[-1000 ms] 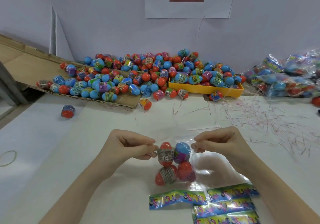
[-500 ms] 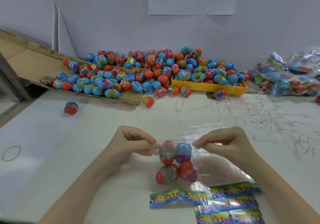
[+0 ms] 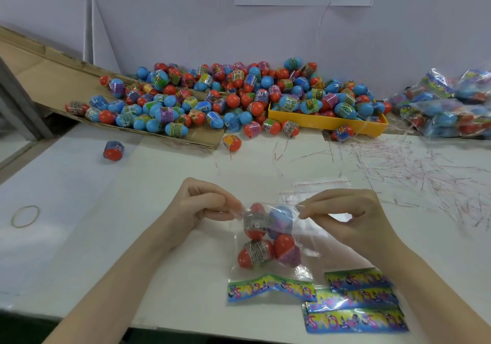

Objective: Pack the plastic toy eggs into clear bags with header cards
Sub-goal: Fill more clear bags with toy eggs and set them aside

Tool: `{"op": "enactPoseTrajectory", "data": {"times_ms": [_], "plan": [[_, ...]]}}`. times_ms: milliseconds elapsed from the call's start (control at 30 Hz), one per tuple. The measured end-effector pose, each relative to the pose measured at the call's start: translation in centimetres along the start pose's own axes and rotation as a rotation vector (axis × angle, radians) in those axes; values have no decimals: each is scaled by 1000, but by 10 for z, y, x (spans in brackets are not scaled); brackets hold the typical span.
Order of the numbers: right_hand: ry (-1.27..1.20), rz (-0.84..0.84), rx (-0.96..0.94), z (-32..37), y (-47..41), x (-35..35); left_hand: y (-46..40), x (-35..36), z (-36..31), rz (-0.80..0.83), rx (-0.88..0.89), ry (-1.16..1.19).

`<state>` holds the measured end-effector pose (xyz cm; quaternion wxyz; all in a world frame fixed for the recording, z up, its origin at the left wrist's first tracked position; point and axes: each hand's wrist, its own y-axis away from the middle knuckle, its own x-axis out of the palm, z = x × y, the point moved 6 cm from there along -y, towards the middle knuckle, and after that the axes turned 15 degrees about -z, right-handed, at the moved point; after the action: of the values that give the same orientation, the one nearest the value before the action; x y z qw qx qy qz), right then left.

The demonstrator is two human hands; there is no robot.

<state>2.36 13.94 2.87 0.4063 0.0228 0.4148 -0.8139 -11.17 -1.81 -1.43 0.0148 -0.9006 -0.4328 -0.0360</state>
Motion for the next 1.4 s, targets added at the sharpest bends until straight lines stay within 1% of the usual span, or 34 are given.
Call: {"op": "enactPoseTrajectory", "data": {"times_ms": [67, 133, 200, 367, 467, 533, 633, 667, 700, 767, 800, 867, 900, 1000, 1033, 1067, 1200, 1333, 1400], "plan": [[16, -5, -23, 1, 0, 1, 0, 0, -1, -45, 3, -13], [22, -7, -33, 0, 1, 1, -1, -1, -1, -105, 37, -95], [5, -11, -14, -3, 1, 1, -1, -2, -2, -131, 63, -168], [-78, -6, 109, -14, -1, 1, 0, -4, 0, -111, 20, -109], [-76, -13, 113, -16, -1, 2, 0, -2, -1, -87, 15, -95], [-42, -27, 37, -12, -1, 2, 1, -2, -2, -85, 12, -89], [105, -14, -162, -4, 2, 5, 1, -3, 0, -96, 15, -88], [124, -4, -167, -6, 3, 2, 2, -3, 0, -101, 15, -83], [98, 14, -109, -8, 3, -2, 2, -4, 1, -111, 15, -76], [-77, 24, 131, -13, -2, -10, 2, -4, 1, -133, 19, -67], [-177, -19, 233, -15, -5, -15, 2, -4, 0, -141, 25, -68], [-286, -108, 342, -14, -11, -18, 2, -3, -1, -146, 36, -77], [-276, -67, 368, -10, -13, -12, 2, -2, -2, -146, 40, -81], [-73, 291, 418, -2, -5, 25, 3, -2, -4, -153, 57, -86], [-15, 364, 423, -2, -2, 32, 5, -2, -5, -147, 57, -82], [11, 393, 425, -3, 0, 37, 6, -1, -5, -134, 52, -80], [-66, 366, 488, -9, -1, 38, 12, 2, -9, -107, 36, -99], [-98, 307, 493, -11, -4, 34, 17, 14, -6, -14, -63, -226], [-114, 270, 498, -10, -6, 31, 20, 24, -7, 10, -66, -283]]}}
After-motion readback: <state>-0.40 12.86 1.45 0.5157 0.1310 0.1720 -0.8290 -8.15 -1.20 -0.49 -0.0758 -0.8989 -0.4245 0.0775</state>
